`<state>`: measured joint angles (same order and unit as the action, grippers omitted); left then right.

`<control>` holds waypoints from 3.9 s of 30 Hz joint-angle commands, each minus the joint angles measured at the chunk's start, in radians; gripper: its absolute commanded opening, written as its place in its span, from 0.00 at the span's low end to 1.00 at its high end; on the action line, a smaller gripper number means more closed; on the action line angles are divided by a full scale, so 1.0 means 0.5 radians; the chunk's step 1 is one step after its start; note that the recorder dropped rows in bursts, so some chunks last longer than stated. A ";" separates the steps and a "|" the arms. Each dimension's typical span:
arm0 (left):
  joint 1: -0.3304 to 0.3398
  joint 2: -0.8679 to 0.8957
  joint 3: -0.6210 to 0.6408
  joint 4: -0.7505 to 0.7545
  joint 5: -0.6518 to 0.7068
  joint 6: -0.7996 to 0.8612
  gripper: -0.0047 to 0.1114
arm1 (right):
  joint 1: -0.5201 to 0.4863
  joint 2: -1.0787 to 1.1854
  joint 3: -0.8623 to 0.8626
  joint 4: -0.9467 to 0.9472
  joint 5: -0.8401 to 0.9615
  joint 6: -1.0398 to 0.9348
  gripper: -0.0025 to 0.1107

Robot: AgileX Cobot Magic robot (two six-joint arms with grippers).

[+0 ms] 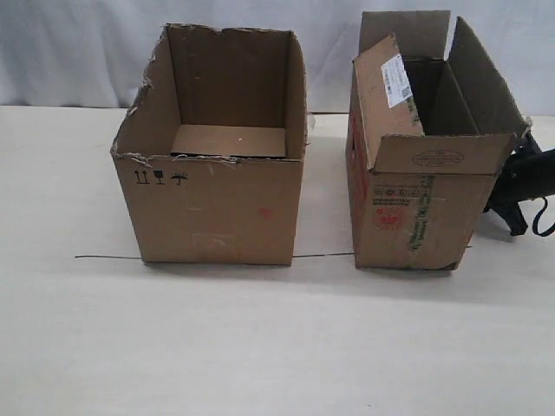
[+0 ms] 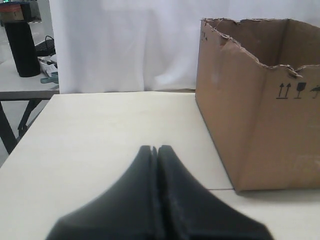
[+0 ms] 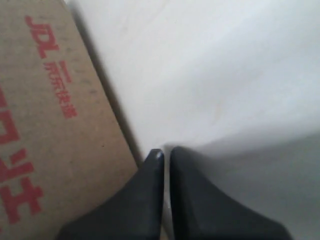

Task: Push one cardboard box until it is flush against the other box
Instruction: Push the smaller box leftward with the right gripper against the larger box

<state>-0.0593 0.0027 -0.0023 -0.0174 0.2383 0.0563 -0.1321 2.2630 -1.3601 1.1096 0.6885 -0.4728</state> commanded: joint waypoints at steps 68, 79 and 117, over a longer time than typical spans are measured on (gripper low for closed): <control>-0.011 -0.005 0.005 0.011 -0.012 -0.011 0.04 | 0.299 0.123 -0.071 -0.150 0.079 0.202 0.07; -0.011 -0.005 0.005 0.011 -0.012 -0.011 0.04 | 0.235 0.103 -0.071 -0.401 0.232 0.226 0.07; -0.011 -0.005 0.005 0.011 -0.019 -0.011 0.04 | 0.263 0.045 -0.064 -0.613 0.248 0.344 0.07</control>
<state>-0.0593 0.0027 -0.0023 -0.0160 0.2383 0.0563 0.0305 2.2653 -1.3959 0.8597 0.8885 -0.3137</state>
